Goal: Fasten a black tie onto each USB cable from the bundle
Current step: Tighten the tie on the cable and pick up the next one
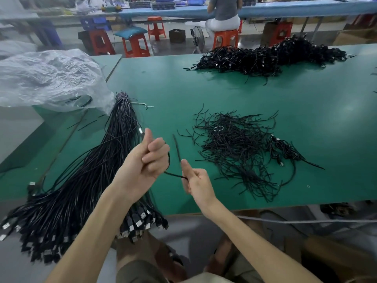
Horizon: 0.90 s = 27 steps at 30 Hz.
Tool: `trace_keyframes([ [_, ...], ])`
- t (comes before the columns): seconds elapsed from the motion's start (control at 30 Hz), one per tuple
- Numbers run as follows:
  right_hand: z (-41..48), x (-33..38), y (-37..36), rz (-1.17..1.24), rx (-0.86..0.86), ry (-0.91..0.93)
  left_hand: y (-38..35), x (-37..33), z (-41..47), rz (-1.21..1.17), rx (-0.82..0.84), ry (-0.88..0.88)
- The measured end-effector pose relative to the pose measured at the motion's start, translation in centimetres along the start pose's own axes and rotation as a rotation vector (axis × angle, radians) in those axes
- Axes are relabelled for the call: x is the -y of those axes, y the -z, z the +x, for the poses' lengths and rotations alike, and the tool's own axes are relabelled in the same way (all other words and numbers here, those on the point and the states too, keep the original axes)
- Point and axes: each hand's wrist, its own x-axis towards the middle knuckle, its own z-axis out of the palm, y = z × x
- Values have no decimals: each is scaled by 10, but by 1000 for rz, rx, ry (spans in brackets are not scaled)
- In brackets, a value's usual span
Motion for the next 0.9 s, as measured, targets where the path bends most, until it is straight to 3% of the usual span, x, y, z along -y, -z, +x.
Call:
trace_keyframes([
  [0.13, 25, 16, 13, -77, -102, 2, 1, 3, -12, 868, 189, 292],
  [0.2, 32, 27, 9, -132, -80, 92, -4, 15, -9, 1076, 195, 376],
  [0.3, 32, 37, -2, -212, -47, 206, -5, 26, -2, 1187, 72, 297],
  [0.5, 23, 38, -6, -64, 18, 217, 23, 28, -8, 791, -204, 91],
  [0.6, 12, 29, -19, -55, 70, 224, 24, 29, -1, 453, -323, -59],
  [0.73, 9, 11, -30, -70, 36, 167, 17, 14, 9, 11, -303, -195],
  [0.8, 14, 5, -25, -77, -9, 135, 16, 6, 7, -161, -275, -180],
  [0.9, 27, 3, -11, -206, -71, 145, 13, -2, -2, -128, -163, -97],
])
